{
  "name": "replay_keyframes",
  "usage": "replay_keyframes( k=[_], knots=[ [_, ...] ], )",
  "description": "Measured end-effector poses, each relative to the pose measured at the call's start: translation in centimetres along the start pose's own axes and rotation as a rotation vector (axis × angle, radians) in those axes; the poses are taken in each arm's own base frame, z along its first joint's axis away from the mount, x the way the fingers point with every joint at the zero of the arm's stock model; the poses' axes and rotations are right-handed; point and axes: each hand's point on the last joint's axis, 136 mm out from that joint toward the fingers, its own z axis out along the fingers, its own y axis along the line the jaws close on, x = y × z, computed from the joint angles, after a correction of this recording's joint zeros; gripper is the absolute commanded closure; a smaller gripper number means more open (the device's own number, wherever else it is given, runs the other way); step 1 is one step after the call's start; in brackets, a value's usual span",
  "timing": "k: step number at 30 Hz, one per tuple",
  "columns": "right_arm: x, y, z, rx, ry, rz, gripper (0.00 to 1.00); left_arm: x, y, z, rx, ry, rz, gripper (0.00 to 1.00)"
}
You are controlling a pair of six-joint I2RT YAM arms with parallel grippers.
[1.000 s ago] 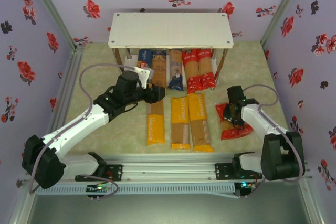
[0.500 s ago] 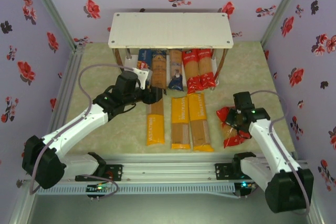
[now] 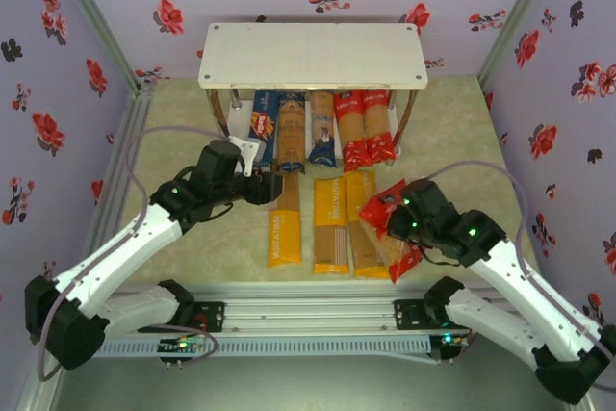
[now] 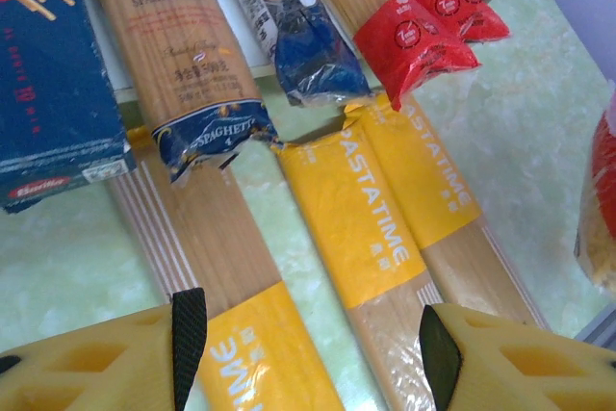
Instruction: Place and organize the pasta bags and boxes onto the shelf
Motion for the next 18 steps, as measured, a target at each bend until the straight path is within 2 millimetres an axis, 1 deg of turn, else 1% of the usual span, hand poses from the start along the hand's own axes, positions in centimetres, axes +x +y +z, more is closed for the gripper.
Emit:
replay_keyframes(
  k=[2,6,9,13,18],
  knots=[
    [0.8,1.5,0.8,-0.012,0.023,-0.032,1.00,0.2,0.1,-0.7,-0.008,-0.002,0.000,0.36],
    [2.3,4.5,3.4,-0.006,0.063,-0.090,1.00,0.4,0.3,-2.2,-0.018,-0.010,-0.001,0.36],
    [3.0,7.0,5.5,-0.022,0.075,-0.106,1.00,0.7,0.4,-3.0,-0.019,-0.013,-0.002,0.35],
    [3.4,10.2,7.9,-0.052,0.075,-0.108,1.00,1.3,0.8,-3.5,-0.026,-0.014,-0.003,0.34],
    [3.4,13.6,9.9,-0.099,0.056,-0.078,1.00,2.1,1.1,-3.7,-0.035,0.006,-0.002,0.34]
  ],
)
